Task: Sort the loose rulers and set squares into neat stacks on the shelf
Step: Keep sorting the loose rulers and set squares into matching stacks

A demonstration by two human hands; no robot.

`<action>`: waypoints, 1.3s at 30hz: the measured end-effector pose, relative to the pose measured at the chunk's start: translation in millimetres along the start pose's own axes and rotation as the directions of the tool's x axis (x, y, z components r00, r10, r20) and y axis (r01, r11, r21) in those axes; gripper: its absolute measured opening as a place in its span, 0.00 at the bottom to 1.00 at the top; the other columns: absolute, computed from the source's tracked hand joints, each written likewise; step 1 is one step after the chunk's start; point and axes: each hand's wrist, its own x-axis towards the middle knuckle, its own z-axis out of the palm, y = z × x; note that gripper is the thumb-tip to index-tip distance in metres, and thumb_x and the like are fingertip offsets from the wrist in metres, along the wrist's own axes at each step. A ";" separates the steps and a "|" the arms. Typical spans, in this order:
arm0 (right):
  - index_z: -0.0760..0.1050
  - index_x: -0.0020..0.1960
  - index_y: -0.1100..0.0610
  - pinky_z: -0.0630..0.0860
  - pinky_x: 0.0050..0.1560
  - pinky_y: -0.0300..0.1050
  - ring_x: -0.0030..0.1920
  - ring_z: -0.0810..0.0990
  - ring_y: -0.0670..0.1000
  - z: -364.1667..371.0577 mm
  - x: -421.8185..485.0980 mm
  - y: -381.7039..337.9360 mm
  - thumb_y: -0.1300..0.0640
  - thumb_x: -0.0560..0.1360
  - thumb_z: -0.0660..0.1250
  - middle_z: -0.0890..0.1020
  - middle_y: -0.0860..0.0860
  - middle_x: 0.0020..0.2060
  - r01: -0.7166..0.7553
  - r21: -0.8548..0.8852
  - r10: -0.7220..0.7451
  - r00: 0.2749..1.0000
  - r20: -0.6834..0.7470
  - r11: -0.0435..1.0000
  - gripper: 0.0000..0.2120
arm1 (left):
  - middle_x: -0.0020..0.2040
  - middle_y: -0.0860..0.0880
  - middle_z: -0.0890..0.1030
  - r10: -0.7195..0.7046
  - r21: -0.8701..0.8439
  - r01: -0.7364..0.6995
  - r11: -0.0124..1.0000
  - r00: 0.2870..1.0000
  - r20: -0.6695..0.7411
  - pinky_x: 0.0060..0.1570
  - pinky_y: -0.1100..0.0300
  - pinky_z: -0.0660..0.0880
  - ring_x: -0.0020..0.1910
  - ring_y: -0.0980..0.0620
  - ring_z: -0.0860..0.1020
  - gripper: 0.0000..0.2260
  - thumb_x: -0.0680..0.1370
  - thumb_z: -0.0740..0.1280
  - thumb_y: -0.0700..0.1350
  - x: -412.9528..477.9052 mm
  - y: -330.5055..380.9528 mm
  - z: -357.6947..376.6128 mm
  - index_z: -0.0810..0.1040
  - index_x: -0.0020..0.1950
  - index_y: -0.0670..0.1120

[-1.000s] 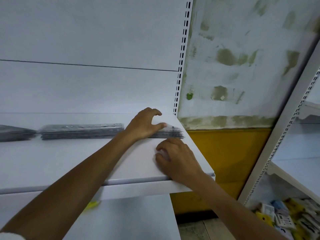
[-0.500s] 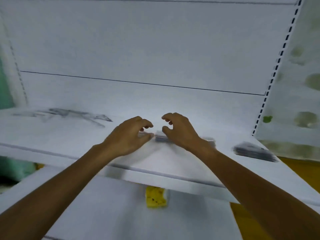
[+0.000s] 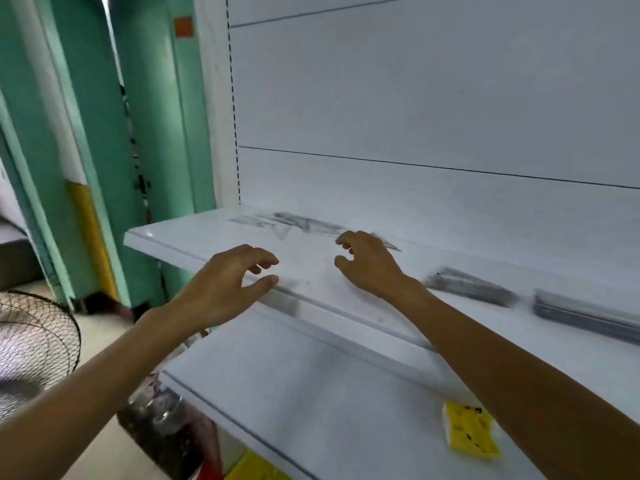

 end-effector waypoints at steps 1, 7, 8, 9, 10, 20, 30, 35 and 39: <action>0.71 0.63 0.59 0.70 0.59 0.47 0.59 0.73 0.54 5.5 8.5 -0.4 0.56 0.75 0.63 0.76 0.56 0.59 0.001 -0.009 -0.001 1.000 0.007 1.000 0.17 | 0.49 0.56 0.76 -0.007 -0.002 0.007 1.000 1.000 -0.010 0.44 0.68 0.67 0.44 0.62 0.74 0.11 0.75 0.67 0.47 3.2 -11.7 0.9 0.77 0.57 0.50; 0.73 0.61 0.60 0.70 0.57 0.45 0.58 0.74 0.55 27.7 62.2 24.5 0.57 0.74 0.64 0.77 0.57 0.58 -0.047 -0.043 0.049 0.998 0.046 0.998 0.16 | 0.50 0.53 0.78 -0.029 -0.059 0.030 0.998 1.000 0.011 0.49 0.63 0.69 0.48 0.56 0.75 0.10 0.75 0.66 0.46 49.3 -68.7 27.5 0.78 0.56 0.49; 0.74 0.59 0.60 0.70 0.55 0.43 0.57 0.75 0.54 28.2 73.0 30.1 0.58 0.74 0.64 0.77 0.56 0.56 -0.076 -0.025 0.078 0.996 0.045 0.997 0.15 | 0.51 0.53 0.78 -0.045 -0.069 0.048 0.996 0.998 0.039 0.51 0.62 0.69 0.50 0.55 0.75 0.09 0.76 0.66 0.47 61.4 -77.6 32.0 0.77 0.55 0.49; 0.74 0.58 0.60 0.70 0.53 0.43 0.55 0.75 0.54 28.4 85.2 35.9 0.57 0.73 0.65 0.78 0.56 0.54 -0.096 -0.020 0.096 0.995 0.041 0.995 0.14 | 0.52 0.53 0.78 -0.062 -0.068 0.066 0.995 0.996 0.067 0.52 0.62 0.69 0.51 0.54 0.75 0.09 0.76 0.66 0.47 74.1 -86.6 36.2 0.78 0.55 0.49; 0.75 0.56 0.60 0.71 0.53 0.44 0.53 0.76 0.54 28.5 98.2 41.7 0.57 0.73 0.65 0.79 0.55 0.53 -0.102 -0.031 0.103 0.994 0.035 0.994 0.13 | 0.53 0.52 0.78 -0.070 -0.048 0.074 0.996 0.994 0.086 0.53 0.62 0.68 0.51 0.54 0.75 0.09 0.76 0.66 0.48 86.6 -96.1 40.3 0.78 0.55 0.49; 0.74 0.58 0.60 0.69 0.49 0.42 0.55 0.75 0.54 86.0 188.6 77.5 0.53 0.74 0.64 0.78 0.55 0.55 -0.133 -0.181 0.164 0.973 0.164 0.974 0.15 | 0.62 0.58 0.75 0.012 0.066 -0.027 0.997 0.978 0.210 0.61 0.63 0.62 0.63 0.56 0.69 0.14 0.74 0.65 0.56 159.0 -176.5 67.0 0.76 0.59 0.55; 0.76 0.55 0.60 0.72 0.48 0.44 0.51 0.76 0.55 113.3 223.9 85.3 0.55 0.74 0.63 0.80 0.56 0.51 -0.242 -0.228 0.266 0.961 0.080 0.943 0.13 | 0.65 0.58 0.74 0.159 -0.039 -0.156 0.987 0.917 0.367 0.64 0.64 0.63 0.64 0.58 0.69 0.18 0.75 0.65 0.56 217.7 -206.6 86.1 0.74 0.64 0.55; 0.74 0.58 0.60 0.70 0.53 0.46 0.54 0.75 0.56 119.4 221.7 79.1 0.56 0.76 0.60 0.78 0.57 0.53 -0.163 -0.320 0.186 0.982 0.043 0.933 0.13 | 0.45 0.61 0.79 0.327 -0.192 -0.281 0.940 0.904 0.276 0.47 0.72 0.66 0.44 0.64 0.72 0.11 0.72 0.71 0.50 215.0 -201.7 83.5 0.80 0.54 0.54; 0.71 0.61 0.58 0.70 0.53 0.48 0.54 0.75 0.57 116.8 217.3 67.5 0.54 0.78 0.58 0.75 0.56 0.56 -0.126 -0.346 0.135 0.991 0.002 0.930 0.14 | 0.43 0.63 0.77 0.410 -0.260 -0.339 0.904 0.860 0.305 0.47 0.67 0.69 0.46 0.65 0.73 0.12 0.70 0.71 0.54 205.4 -193.2 83.6 0.79 0.53 0.56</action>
